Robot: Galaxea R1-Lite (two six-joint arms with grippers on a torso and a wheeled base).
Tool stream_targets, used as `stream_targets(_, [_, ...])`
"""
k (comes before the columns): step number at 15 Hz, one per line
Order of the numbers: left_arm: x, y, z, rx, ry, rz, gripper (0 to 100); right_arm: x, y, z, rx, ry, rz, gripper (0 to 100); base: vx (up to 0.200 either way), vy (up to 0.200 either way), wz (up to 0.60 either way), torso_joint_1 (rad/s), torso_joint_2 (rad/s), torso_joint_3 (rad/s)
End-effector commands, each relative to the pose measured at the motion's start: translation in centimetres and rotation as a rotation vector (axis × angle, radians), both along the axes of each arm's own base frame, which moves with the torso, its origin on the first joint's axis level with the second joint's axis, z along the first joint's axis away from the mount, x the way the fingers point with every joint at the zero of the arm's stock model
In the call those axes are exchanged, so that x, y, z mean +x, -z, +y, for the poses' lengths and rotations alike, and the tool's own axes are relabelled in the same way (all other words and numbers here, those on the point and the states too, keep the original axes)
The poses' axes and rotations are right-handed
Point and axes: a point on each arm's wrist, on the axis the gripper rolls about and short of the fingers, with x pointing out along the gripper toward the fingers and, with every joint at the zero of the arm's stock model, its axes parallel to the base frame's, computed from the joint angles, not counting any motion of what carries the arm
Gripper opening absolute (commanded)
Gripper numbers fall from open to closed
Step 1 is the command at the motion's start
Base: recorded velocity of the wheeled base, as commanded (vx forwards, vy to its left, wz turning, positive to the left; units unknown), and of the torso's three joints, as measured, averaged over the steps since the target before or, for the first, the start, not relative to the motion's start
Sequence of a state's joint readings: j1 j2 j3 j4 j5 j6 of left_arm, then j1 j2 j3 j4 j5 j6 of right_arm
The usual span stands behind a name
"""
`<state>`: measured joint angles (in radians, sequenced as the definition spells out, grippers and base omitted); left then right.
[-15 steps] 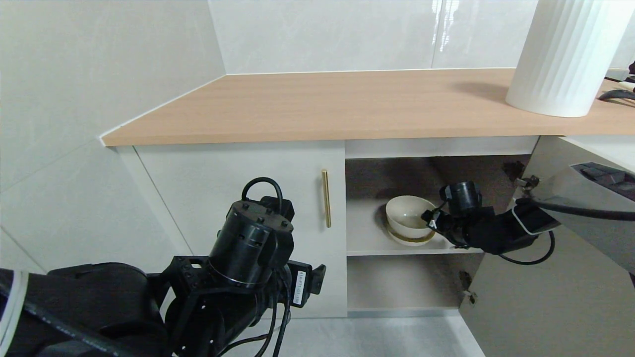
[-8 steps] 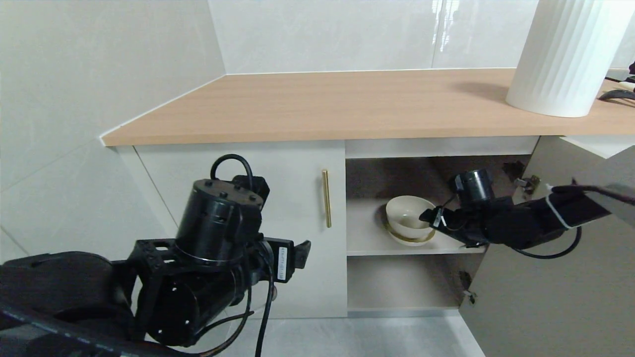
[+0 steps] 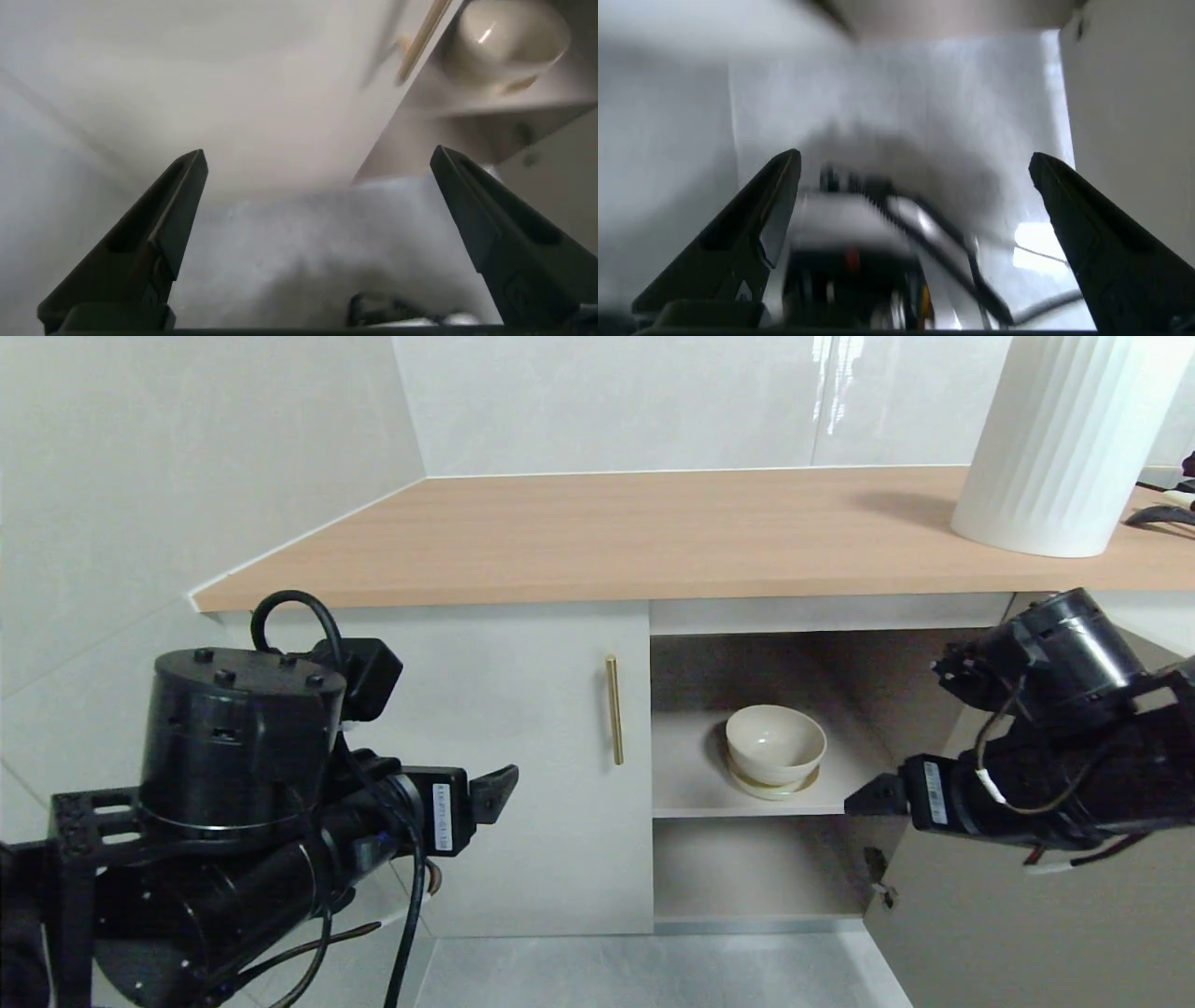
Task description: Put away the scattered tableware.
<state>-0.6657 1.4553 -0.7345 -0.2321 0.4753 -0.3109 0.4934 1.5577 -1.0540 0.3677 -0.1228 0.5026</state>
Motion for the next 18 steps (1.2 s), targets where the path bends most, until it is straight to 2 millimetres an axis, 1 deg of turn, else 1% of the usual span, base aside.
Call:
stream_targets(1, [-0.39, 0.25, 1.10, 0.013, -0.022, 0.000, 100, -4.33, -1.57, -1.23, 0.026, -0.050, -0.052, 100, 0.000, 0.000, 0.00, 0.000, 0.00, 0.000])
stream_targets(4, [-0.44, 0.45, 1.10, 0.023, -0.021, 0.005, 100, -4.64, -1.51, -0.98, 0.003, -0.050, -0.058, 100, 0.000, 0.000, 0.00, 0.000, 0.00, 0.000])
stream_targets(7, [-0.37, 0.67, 1.05, 0.026, -0.021, 0.013, 100, -4.73, -1.45, -0.94, -0.056, -0.003, -0.088, 100, -0.200, 0.000, 0.00, 0.006, 0.00, 0.001])
stream_targets(18, [-0.54, 0.50, 1.13, 0.024, -0.020, 0.006, 100, -4.68, -0.98, -0.90, -0.065, -0.008, -0.070, 100, -0.200, 0.000, 0.00, 0.001, 0.00, 0.003])
